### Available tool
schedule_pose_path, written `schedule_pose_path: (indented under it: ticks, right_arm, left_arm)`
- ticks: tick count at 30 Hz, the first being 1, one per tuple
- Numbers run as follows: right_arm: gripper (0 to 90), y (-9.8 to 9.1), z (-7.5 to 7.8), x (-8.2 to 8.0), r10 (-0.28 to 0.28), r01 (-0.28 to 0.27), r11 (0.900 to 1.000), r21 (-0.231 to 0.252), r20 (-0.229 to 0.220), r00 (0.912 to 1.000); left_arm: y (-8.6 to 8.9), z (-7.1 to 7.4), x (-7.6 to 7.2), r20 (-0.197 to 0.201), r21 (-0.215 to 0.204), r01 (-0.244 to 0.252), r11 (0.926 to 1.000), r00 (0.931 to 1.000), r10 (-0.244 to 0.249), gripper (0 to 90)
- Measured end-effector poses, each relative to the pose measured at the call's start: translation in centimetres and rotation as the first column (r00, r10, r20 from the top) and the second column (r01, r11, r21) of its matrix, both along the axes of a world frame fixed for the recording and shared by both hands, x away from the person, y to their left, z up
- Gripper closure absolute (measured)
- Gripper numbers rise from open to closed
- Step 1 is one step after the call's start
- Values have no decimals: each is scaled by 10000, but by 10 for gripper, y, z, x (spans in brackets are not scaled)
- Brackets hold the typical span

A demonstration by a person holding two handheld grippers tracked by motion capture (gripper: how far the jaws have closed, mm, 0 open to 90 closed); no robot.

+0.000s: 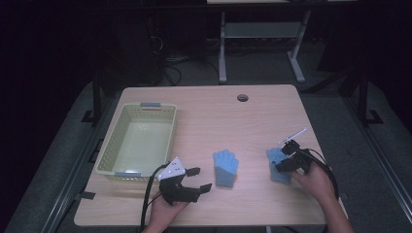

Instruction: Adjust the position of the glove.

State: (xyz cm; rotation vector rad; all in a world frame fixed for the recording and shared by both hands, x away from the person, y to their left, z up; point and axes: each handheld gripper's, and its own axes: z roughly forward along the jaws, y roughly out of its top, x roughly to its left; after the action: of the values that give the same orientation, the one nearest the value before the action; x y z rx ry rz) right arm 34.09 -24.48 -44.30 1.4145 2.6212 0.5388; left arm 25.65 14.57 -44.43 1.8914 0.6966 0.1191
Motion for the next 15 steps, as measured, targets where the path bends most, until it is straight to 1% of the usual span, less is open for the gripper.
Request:
schedule_pose_path:
  ticks: [4,8,10,11,13,15]
  right_arm:
    - [727,1,0,-1,-97,97,9999,-52,-21,10000]
    - [800,-1,0,1,-305,307,9995,99,-246,9992]
    - [816,-1,0,2,-352,355,9993,120,-308,9989]
    - [821,-1,1,2,-332,335,9994,113,-301,9990]
    - [830,-1,1,1,-318,320,9995,85,-272,9991]
    - [836,-1,2,1,-327,328,9994,96,-182,9993]
  left_arm:
    - [-1,1,-2,60,-32,-10,10000,10000,10,259]
    - [0,0,-2,-10,-2,-6,10000,10000,6,259]
    - [0,0,-2,-31,-16,-5,10000,10000,5,259]
    - [-1,0,-2,-51,-126,-52,9999,10000,51,259]
    - [-1,0,-2,23,-87,-26,10000,10000,26,259]
    - [-1,0,-2,-26,-94,-46,9999,10000,45,259]
